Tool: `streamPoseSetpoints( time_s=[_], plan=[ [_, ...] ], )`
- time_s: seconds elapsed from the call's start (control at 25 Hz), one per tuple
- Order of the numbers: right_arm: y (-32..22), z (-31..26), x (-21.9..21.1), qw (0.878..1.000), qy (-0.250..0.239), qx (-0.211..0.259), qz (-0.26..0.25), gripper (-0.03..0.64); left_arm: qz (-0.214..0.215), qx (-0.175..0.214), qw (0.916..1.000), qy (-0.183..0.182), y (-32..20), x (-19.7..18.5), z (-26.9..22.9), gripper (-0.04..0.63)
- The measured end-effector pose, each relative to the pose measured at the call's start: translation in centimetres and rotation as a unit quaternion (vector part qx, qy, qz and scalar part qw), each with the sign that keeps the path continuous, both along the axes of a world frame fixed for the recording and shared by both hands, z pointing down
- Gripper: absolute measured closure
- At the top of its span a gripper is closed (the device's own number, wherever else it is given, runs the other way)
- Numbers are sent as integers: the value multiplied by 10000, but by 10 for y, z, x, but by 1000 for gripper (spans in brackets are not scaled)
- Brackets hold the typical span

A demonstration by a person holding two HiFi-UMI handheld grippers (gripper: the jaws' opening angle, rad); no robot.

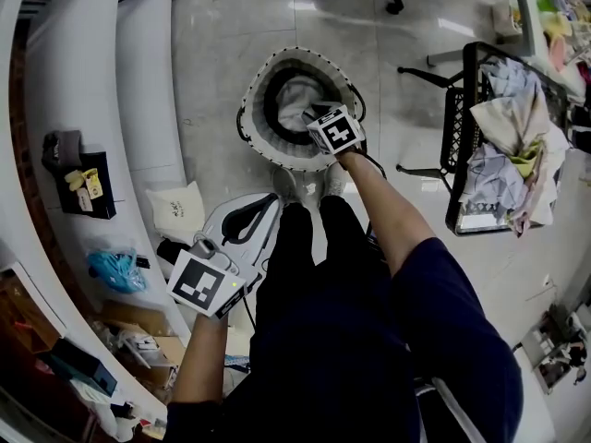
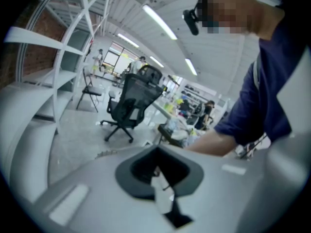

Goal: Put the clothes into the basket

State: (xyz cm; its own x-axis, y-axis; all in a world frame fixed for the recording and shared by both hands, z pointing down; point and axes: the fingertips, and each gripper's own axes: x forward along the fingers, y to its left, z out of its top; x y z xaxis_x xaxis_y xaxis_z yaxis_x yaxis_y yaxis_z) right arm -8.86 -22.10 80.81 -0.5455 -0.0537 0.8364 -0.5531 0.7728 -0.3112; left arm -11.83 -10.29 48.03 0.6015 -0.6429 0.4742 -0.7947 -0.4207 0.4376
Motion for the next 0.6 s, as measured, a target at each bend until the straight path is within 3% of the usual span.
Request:
streamPoseSetpoints(
  time_s=[0.24, 0.6],
  plan=[
    [21, -54, 6, 9992, -326, 169, -153, 534, 168, 214, 9996, -2, -3, 10, -18, 591],
    [25, -202, 4, 9862, -1447, 798, -89, 581, 217, 586, 9980, -101, -10, 17, -50, 591]
  ],
)
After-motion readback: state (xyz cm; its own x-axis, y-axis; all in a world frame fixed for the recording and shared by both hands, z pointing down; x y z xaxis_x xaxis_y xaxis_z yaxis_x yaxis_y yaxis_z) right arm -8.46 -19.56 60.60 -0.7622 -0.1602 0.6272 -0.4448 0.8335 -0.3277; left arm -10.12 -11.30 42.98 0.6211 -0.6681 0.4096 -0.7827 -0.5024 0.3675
